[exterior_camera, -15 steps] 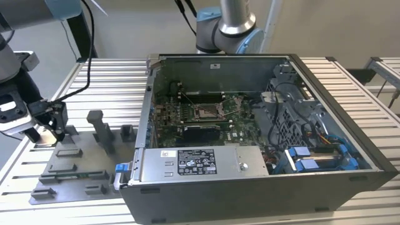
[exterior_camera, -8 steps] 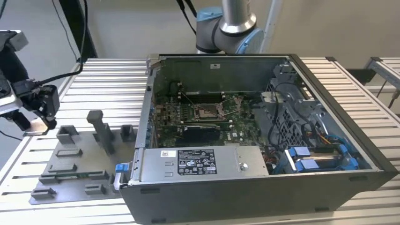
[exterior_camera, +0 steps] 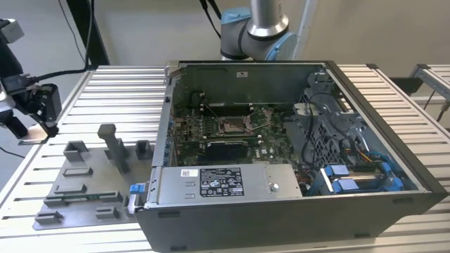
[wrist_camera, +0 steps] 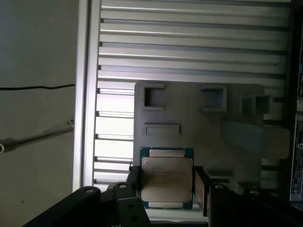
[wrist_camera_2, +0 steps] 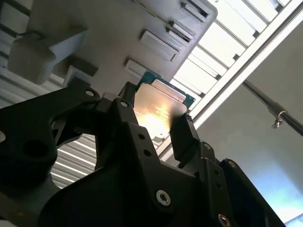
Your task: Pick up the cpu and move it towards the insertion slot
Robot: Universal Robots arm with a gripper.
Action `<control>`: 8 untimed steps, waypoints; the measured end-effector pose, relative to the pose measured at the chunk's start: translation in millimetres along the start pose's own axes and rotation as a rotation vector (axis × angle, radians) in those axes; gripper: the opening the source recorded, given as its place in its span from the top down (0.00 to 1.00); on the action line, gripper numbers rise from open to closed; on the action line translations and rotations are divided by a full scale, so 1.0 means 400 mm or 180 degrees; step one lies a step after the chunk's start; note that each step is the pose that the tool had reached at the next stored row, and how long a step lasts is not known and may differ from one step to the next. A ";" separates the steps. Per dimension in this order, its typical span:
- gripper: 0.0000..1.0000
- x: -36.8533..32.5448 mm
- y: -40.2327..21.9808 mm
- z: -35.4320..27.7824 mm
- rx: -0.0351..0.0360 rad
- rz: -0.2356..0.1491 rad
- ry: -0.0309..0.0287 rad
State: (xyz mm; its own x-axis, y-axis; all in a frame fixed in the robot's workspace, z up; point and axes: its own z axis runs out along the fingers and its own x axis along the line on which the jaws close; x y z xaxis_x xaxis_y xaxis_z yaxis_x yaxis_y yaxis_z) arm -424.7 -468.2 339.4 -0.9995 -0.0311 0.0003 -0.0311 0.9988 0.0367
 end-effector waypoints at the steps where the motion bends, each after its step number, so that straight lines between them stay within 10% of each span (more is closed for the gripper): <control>1: 1.00 0.000 0.000 -0.011 0.0000 0.0000 0.0000; 8: 1.00 0.000 0.003 -0.091 0.0000 0.0000 0.0000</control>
State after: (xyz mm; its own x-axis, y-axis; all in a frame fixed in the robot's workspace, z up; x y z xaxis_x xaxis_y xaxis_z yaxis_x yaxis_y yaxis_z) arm -424.7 -468.2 375.6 -0.9995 -0.0311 0.0004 -0.0311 0.9988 0.0366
